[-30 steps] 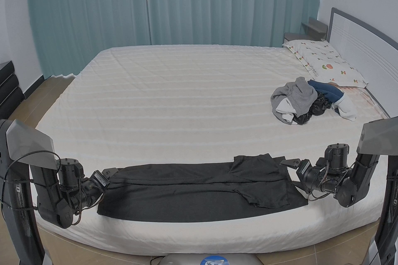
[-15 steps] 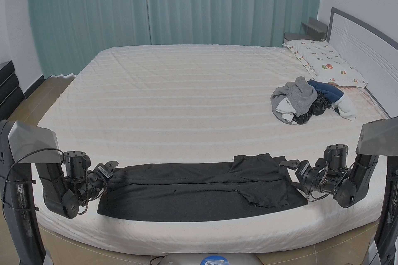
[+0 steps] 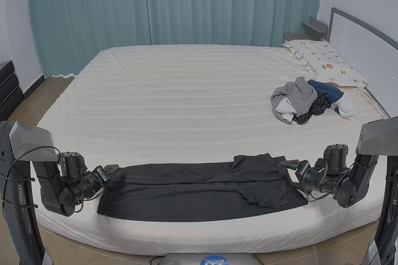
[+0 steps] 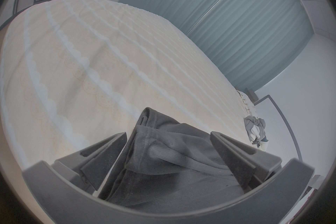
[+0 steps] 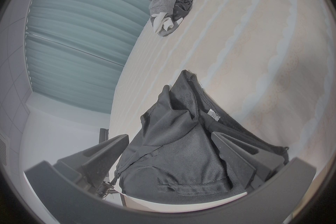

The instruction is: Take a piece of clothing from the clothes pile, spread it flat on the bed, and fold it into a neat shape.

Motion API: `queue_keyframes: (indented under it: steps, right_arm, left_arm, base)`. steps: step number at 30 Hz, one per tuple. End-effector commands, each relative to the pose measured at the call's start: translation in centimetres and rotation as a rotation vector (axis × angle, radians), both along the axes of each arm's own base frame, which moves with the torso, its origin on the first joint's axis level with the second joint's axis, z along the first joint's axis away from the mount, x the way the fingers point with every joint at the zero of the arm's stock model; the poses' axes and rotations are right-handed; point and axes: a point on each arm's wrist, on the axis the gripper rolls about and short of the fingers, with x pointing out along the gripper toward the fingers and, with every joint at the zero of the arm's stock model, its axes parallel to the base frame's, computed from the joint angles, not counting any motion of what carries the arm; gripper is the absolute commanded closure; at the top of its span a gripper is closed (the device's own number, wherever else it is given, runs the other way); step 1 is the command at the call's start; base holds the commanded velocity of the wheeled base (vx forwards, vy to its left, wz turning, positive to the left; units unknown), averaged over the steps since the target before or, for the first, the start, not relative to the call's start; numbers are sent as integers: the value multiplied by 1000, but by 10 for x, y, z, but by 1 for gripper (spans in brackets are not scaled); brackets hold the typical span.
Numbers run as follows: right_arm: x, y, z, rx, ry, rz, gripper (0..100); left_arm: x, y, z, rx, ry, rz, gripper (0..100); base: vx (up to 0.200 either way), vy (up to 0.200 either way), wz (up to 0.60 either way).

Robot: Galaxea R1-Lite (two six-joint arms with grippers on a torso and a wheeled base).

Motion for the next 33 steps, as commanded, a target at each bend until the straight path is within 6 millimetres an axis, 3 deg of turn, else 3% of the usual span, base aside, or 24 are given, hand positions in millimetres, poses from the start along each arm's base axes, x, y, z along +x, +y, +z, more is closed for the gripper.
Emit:
queue_keyframes:
  steps: [1,4,5,16,28,33]
  right_arm:
    - [0,0,-1,1,3,3,0]
    - [0,1,-1,0,2,3,0]
    - [0,1,-1,0,2,3,0]
    - [-1,1,2,0,-3,0,0]
    - [-5,34,9,-44,-19,-14,0]
    - [-2,38,8,-43,15,-10,0]
  left_arm:
    - [1,2,-8,0,19,0,0]
    - [0,1,-8,-9,20,-16,0]
    - [0,1,-8,-11,18,-19,100]
    - [-13,13,-2,-6,-41,13,100]
    - [-11,12,14,-111,-86,57,100]
    - [-11,11,18,-137,-96,52,100]
  base:
    - [0,0,0]
    - [0,0,0]
    - [0,0,0]
    - [0,0,0]
    - [0,0,0]
    - [0,0,0]
